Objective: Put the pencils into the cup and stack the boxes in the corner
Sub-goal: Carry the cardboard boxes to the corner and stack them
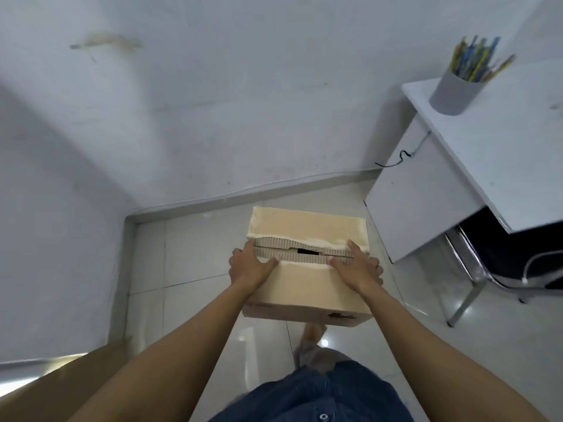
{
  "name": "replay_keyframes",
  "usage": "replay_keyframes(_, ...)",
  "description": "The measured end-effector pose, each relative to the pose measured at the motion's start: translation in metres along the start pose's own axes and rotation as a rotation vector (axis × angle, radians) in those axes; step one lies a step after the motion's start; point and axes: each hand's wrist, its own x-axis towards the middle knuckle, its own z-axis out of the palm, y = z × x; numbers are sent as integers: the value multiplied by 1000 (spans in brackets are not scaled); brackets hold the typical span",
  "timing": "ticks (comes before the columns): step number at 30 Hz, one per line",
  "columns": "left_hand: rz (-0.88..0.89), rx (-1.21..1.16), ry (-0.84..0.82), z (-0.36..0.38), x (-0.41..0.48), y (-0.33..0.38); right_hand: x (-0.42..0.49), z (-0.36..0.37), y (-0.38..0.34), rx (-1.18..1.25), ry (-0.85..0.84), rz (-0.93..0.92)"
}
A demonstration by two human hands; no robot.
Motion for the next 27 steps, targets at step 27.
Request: replay_keyframes(27,-300,-189,150,-180,187,-151,84,165,-287,-306,-262,-341)
